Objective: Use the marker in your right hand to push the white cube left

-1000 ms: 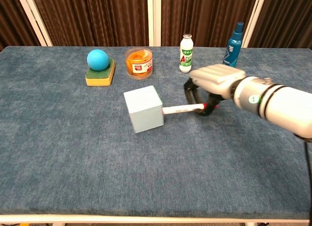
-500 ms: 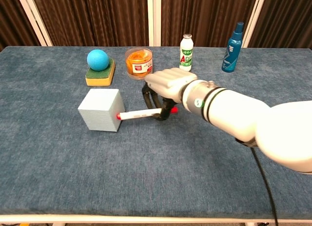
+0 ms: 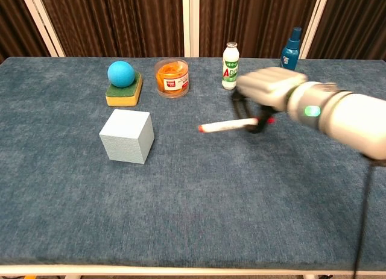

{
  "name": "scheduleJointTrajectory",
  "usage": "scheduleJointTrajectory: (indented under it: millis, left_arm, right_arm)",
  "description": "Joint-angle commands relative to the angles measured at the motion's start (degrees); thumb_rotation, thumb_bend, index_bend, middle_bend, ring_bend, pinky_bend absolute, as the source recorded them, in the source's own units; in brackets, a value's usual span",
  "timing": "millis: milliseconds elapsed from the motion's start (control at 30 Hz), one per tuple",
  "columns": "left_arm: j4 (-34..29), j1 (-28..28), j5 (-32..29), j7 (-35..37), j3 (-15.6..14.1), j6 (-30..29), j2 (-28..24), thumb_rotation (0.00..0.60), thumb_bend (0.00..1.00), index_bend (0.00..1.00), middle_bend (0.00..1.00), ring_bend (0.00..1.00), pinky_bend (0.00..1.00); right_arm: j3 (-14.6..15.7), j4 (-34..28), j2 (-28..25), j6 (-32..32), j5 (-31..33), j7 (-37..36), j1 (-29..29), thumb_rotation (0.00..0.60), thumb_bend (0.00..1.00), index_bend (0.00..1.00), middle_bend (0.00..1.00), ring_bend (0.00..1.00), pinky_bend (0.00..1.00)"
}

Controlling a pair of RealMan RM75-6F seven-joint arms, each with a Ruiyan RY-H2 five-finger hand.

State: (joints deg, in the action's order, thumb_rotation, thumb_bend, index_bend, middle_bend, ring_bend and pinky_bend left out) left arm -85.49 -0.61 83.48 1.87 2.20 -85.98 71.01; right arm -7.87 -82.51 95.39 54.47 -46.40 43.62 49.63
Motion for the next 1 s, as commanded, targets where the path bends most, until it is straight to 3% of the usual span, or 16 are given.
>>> scheduleJointTrajectory:
  millis: [33, 67, 133, 233, 467, 700, 833, 1000]
  left_arm:
    - [-0.28, -0.18, 0.14, -0.28, 0.04, 0.07, -0.02, 0.6, 0.19, 0.22, 0.16, 0.1, 0.1]
    - [-0.39, -0.21, 0.23, -0.36, 0.04, 0.0, -0.03, 0.6, 0.19, 0.22, 0.16, 0.1, 0.1]
    - [-0.57, -0.21, 0.4, -0.52, 0.06, -0.24, -0.05, 0.6, 0.19, 0.22, 0.16, 0.1, 0.1]
    - [-0.68, -0.07, 0.33, -0.58, 0.03, -0.46, -0.06, 0.6, 0.19, 0.22, 0.16, 0.1, 0.1]
    - [-0.07, 0.12, -0.1, 0.21, 0.08, -0.5, 0.05, 0.6, 0.19, 0.22, 0.16, 0.1, 0.1]
    - [0.74, -0.65, -0.57, 0.5, 0.5, 0.62, 0.63, 0.6, 0.19, 0.22, 0.16, 0.1, 0.1]
    - [0.57, -1.23, -0.72, -0.01, 0.74, 1.27, 0.66, 0.6, 0.19, 0.22, 0.16, 0.1, 0.1]
    - [0.21, -1.83, -0.64, -0.71, 0.85, 1.77, 0.92, 0.6, 0.19, 0.22, 0.16, 0.1, 0.1]
  right_arm:
    - [2.0, -0.75, -1.87, 0.09, 2.54, 1.6, -1.13, 0.6, 0.37, 0.45, 0.41, 0.11, 0.11]
    - [2.34, -0.83, -2.09, -0.16, 3.27, 2.03, -1.13, 0.6, 0.34, 0.36, 0.35, 0.07, 0.1]
    - [2.91, -1.14, -2.4, -0.38, 4.3, 2.39, -1.25, 0.6, 0.29, 0.26, 0.28, 0.04, 0.09]
    - [3.49, -2.28, -3.23, 0.45, 4.27, 1.31, -2.23, 0.6, 0.24, 0.21, 0.23, 0.02, 0.08]
    - [4.45, -9.9, -12.71, 9.04, -5.05, -9.46, -9.73, 0.6, 0.24, 0.17, 0.2, 0.01, 0.07]
    - [10.06, -16.42, -26.56, 22.83, -21.04, -27.08, -23.36, 0.6, 0.24, 0.15, 0.13, 0.0, 0.06]
    - [13.65, -16.41, -30.37, 30.8, -28.75, -34.44, -30.58, 0.6, 0.24, 0.12, 0.09, 0.0, 0.03]
    - [15.38, -15.89, -31.32, 38.56, -34.45, -37.72, -37.19, 0.6, 0.24, 0.12, 0.08, 0.0, 0.03]
